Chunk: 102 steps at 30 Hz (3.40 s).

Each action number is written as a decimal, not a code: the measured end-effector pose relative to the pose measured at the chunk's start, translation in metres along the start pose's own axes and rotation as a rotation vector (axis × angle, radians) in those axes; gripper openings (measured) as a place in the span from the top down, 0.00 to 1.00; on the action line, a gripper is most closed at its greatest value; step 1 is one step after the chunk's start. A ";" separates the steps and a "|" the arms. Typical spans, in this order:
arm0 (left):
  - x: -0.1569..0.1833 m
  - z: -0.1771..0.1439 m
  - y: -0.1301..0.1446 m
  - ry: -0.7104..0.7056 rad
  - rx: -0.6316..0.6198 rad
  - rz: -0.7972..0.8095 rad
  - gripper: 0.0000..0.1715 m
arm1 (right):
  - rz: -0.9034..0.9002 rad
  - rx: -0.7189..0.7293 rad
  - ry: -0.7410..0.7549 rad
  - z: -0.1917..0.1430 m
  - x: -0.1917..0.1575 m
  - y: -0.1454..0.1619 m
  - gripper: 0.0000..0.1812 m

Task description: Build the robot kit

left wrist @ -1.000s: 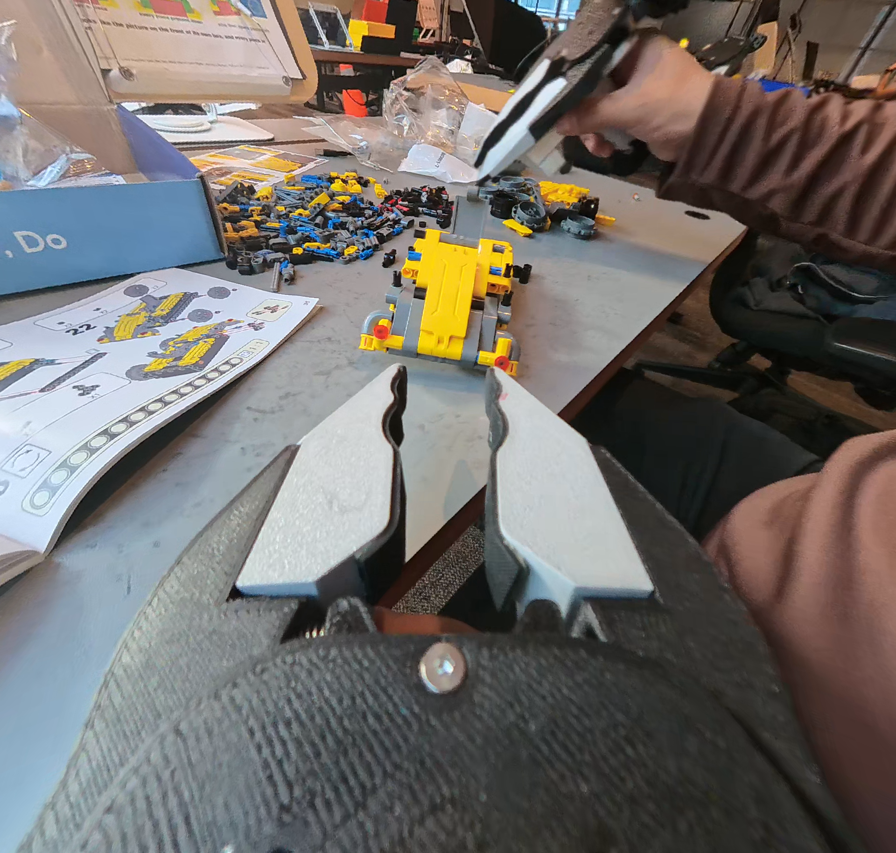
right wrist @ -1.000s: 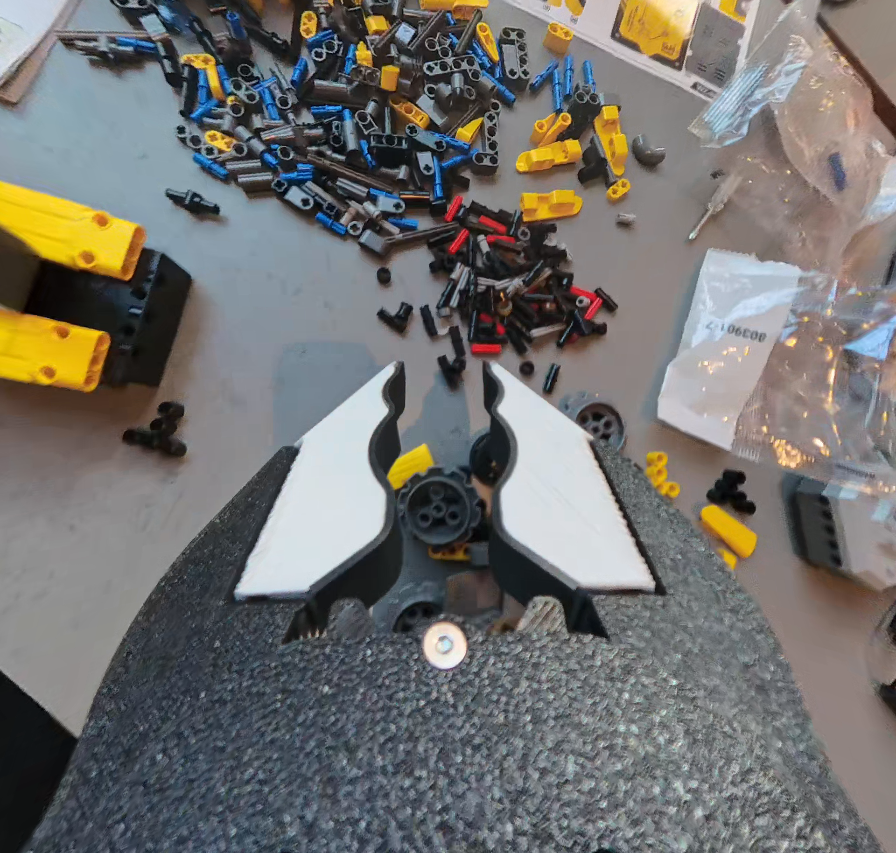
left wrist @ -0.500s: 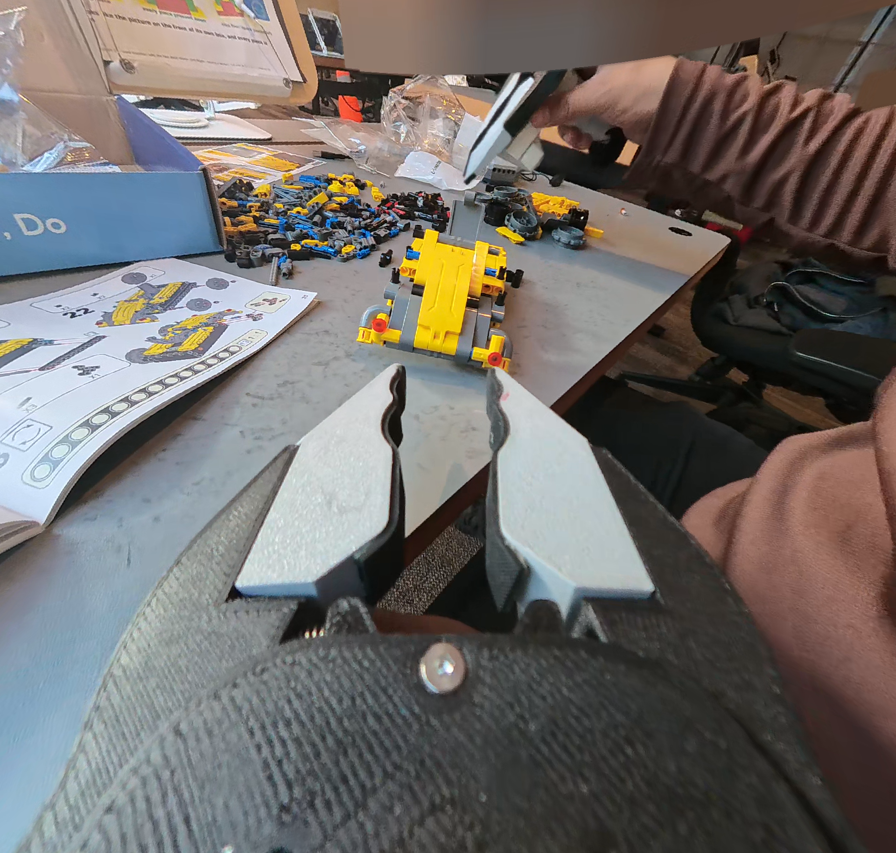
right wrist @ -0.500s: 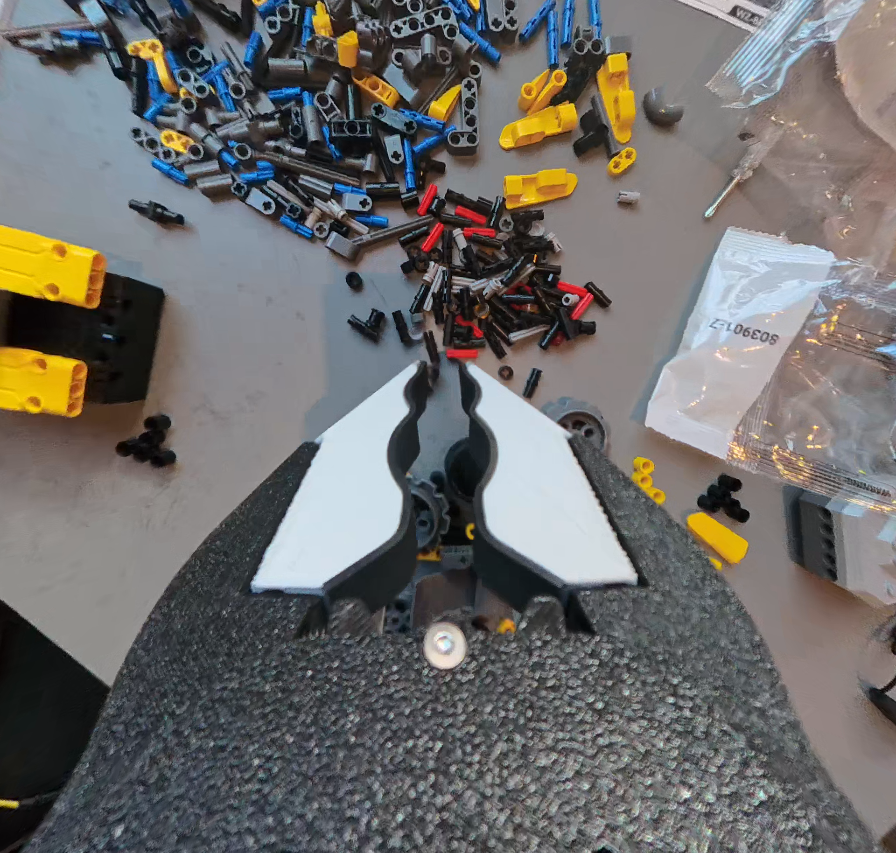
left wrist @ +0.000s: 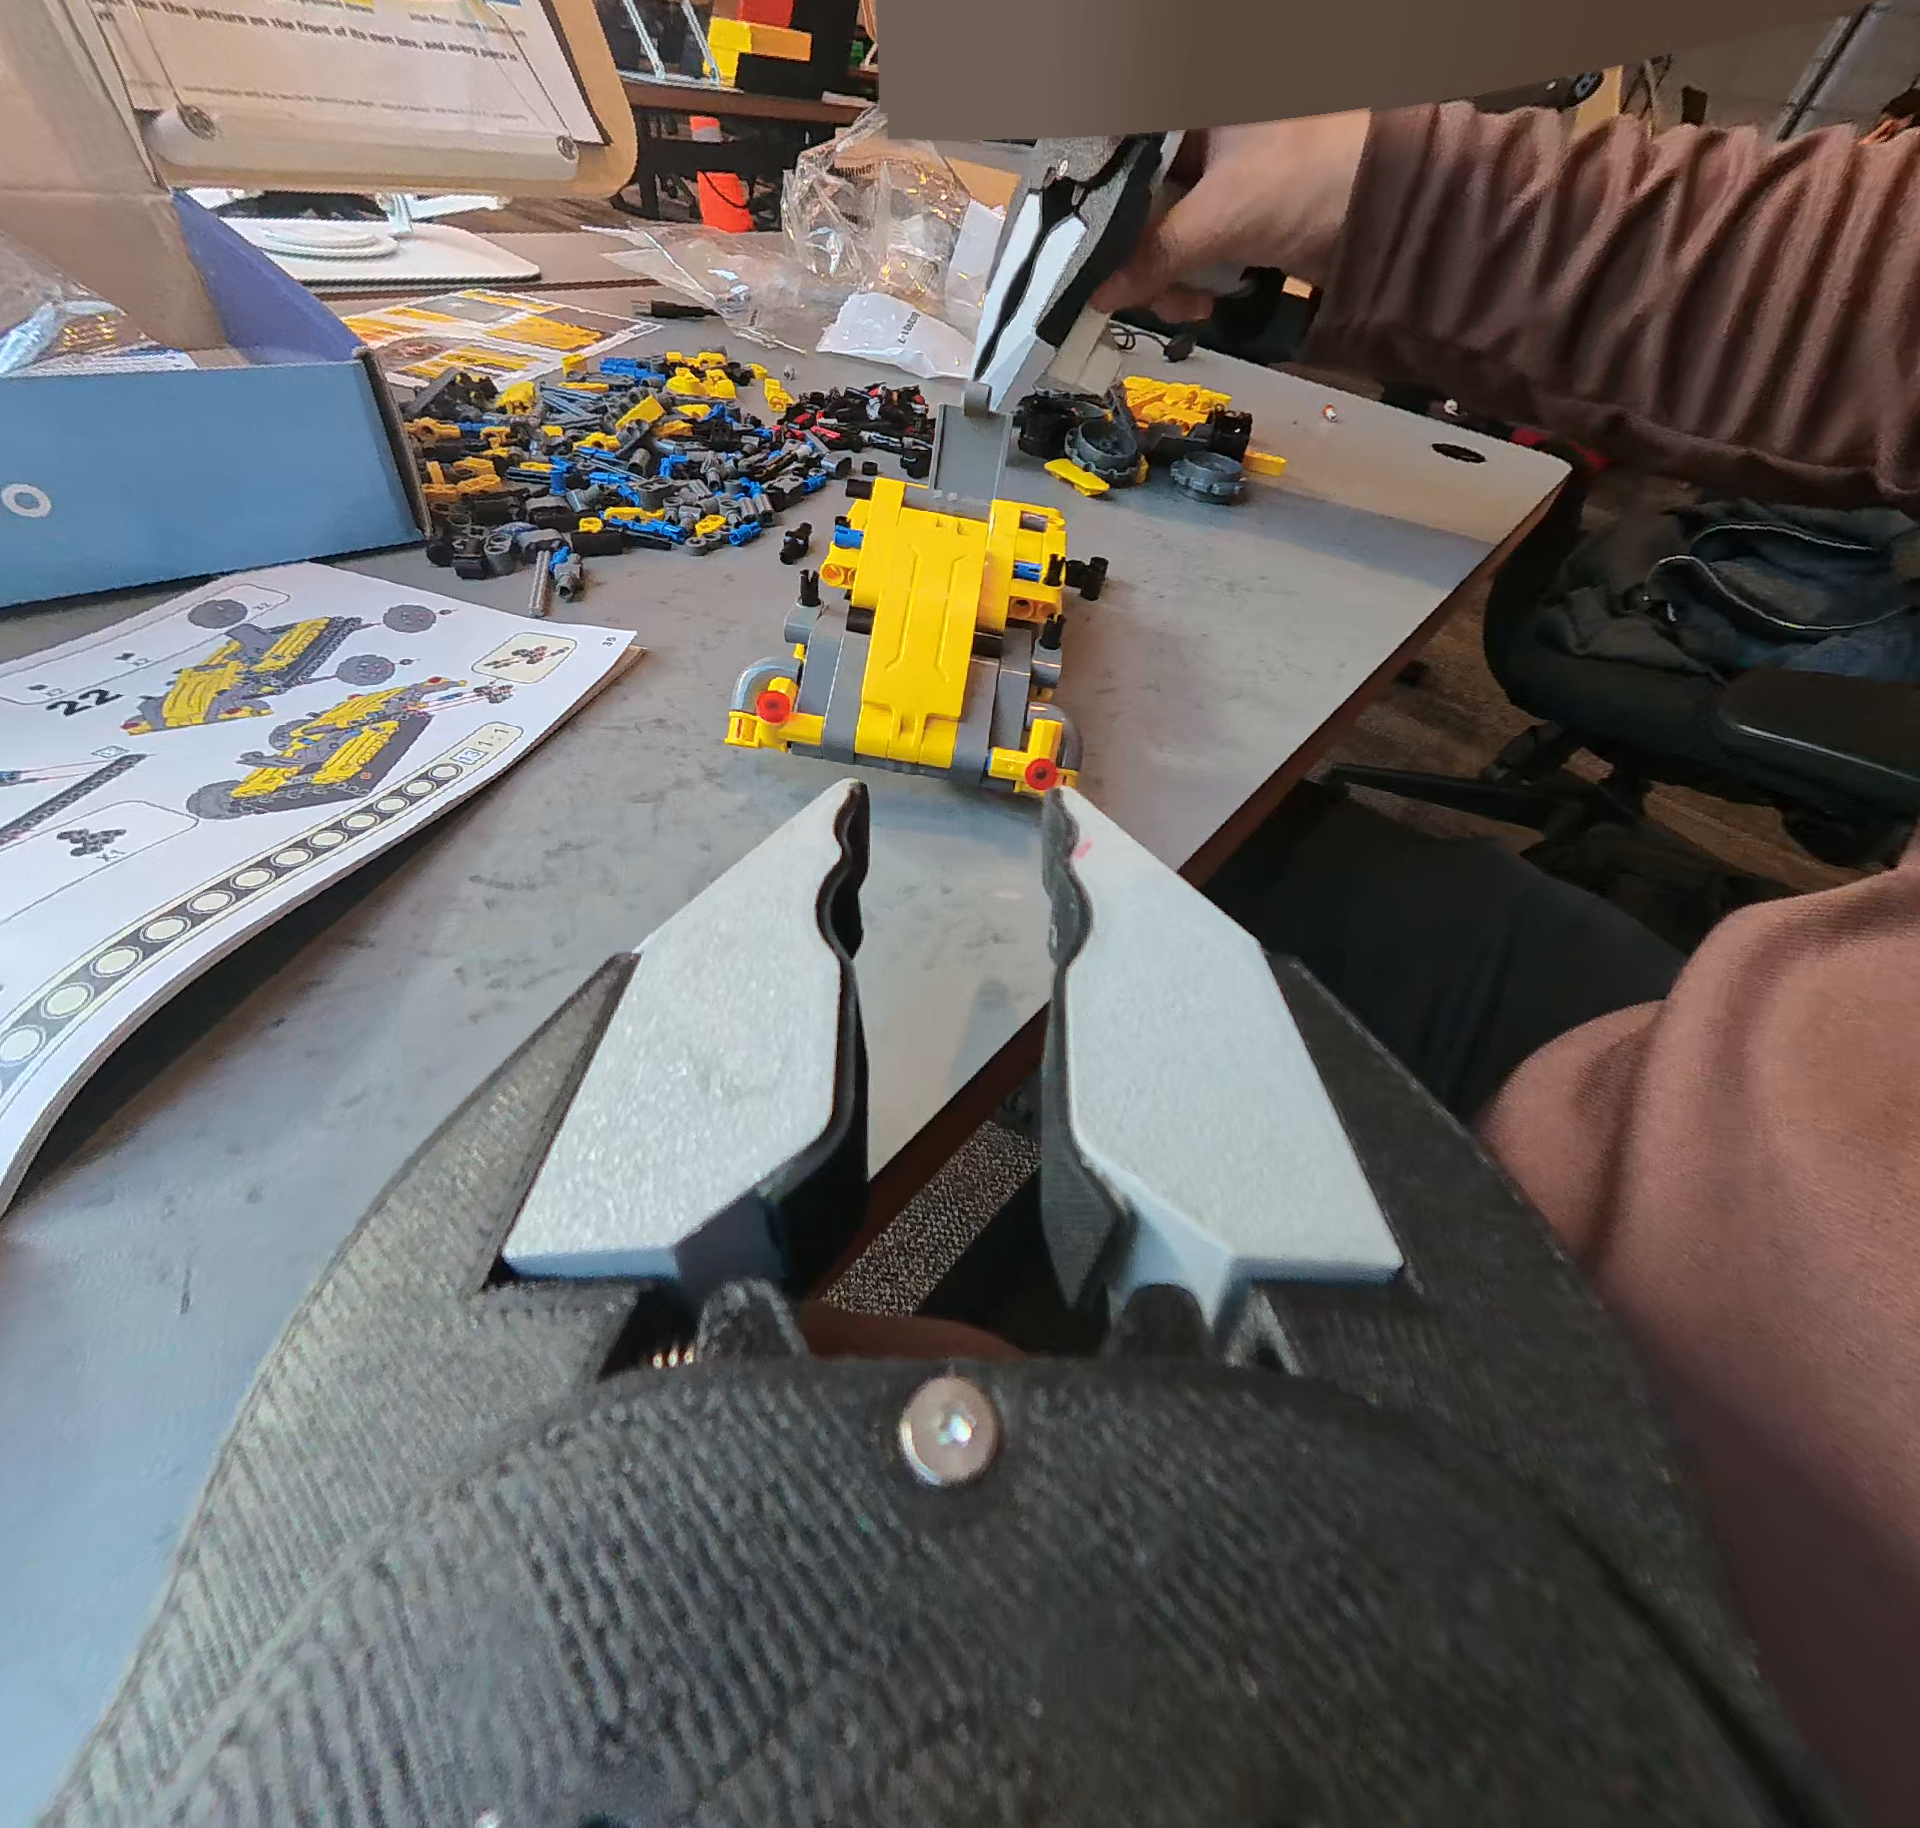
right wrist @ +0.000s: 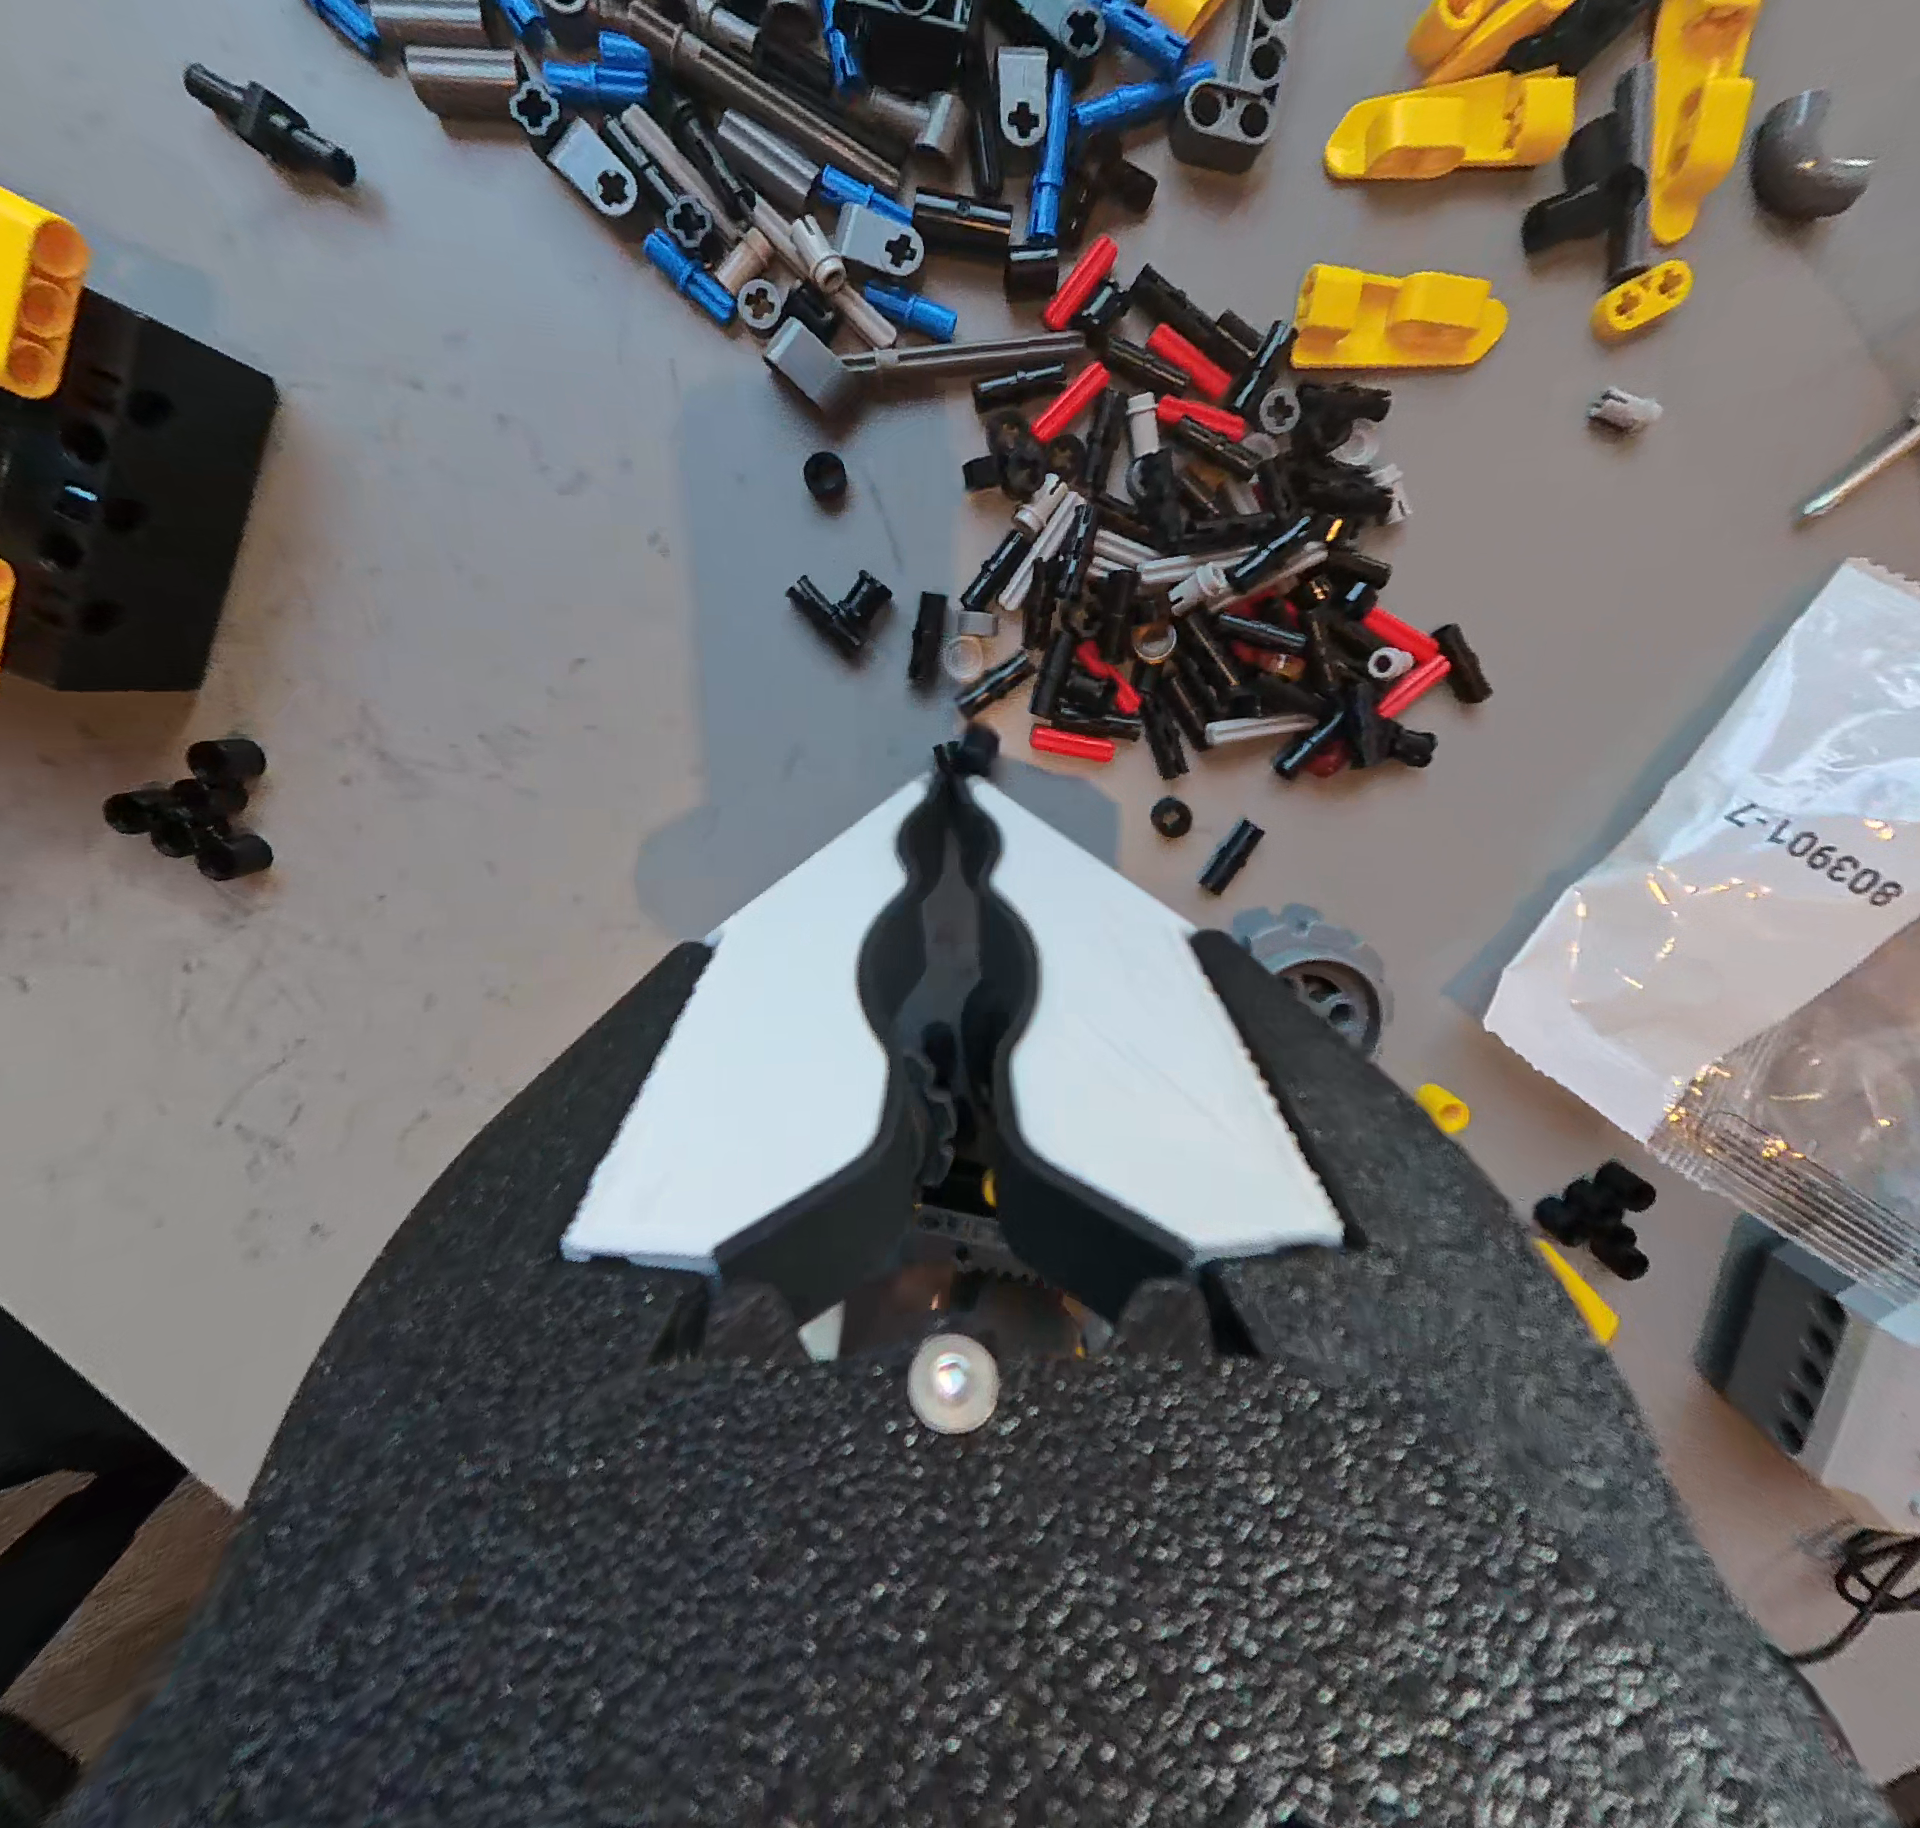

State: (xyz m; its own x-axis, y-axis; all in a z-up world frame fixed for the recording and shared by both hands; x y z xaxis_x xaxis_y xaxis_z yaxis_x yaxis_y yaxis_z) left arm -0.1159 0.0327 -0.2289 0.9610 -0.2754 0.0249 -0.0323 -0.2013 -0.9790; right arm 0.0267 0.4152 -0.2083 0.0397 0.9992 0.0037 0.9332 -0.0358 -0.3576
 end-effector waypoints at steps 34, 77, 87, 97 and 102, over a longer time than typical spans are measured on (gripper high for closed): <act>0.005 -0.002 0.001 0.015 -0.002 0.013 0.82 | -0.233 -0.008 -0.190 -0.002 -0.056 0.003 0.99; 0.004 -0.003 0.001 0.001 -0.010 0.037 0.82 | -0.397 -0.065 -0.103 0.012 -0.025 -0.030 0.99; 0.008 -0.002 0.001 0.017 -0.013 0.045 0.82 | -0.381 0.006 -0.208 0.002 -0.069 -0.011 0.98; 0.008 -0.003 0.002 0.011 -0.018 0.057 0.82 | -0.106 0.076 -0.066 -0.008 -0.002 -0.013 0.95; 0.009 -0.002 0.002 0.007 -0.023 0.068 0.82 | -0.117 0.064 -0.048 0.005 -0.003 -0.020 0.95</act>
State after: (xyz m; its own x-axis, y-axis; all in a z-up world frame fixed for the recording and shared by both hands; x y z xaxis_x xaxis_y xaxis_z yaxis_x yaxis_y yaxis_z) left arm -0.1084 0.0279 -0.2303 0.9544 -0.2960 -0.0399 -0.1037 -0.2033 -0.9736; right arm 0.0064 0.4128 -0.2062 -0.0870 0.9962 0.0046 0.9056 0.0810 -0.4164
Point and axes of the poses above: each gripper's, where its closed fingertips meet, z out along the fingers, y out of its underside, x = y × z across the jaws, the point moved 9 cm from there along -z, back along the fingers, and after that the axes turned 6 degrees about z, right-handed, at the moved point
